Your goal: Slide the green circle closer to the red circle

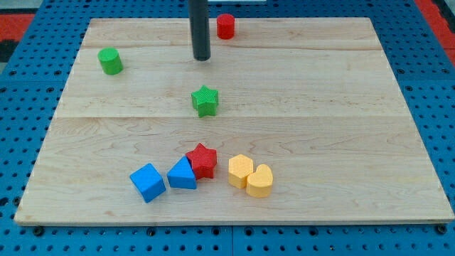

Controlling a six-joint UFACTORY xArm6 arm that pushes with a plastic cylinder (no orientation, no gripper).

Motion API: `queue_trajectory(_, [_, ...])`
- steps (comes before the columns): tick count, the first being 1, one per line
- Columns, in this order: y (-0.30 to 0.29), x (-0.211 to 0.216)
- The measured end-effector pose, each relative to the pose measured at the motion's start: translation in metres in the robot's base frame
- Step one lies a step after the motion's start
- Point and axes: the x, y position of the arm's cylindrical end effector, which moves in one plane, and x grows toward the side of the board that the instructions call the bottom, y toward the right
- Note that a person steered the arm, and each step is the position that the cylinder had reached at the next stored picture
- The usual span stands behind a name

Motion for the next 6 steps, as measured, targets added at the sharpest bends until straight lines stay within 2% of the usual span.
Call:
queue_trajectory(1, [-0.052, -0.015])
queue_trajectory(2, [-0.077, 0.001])
queue_trajectory(3, [-0.104, 0.061])
queue_trajectory(4, [-0.179, 0.061])
queue_trajectory(5, [-0.200, 0.034])
queue_trajectory(6, [-0.191, 0.024])
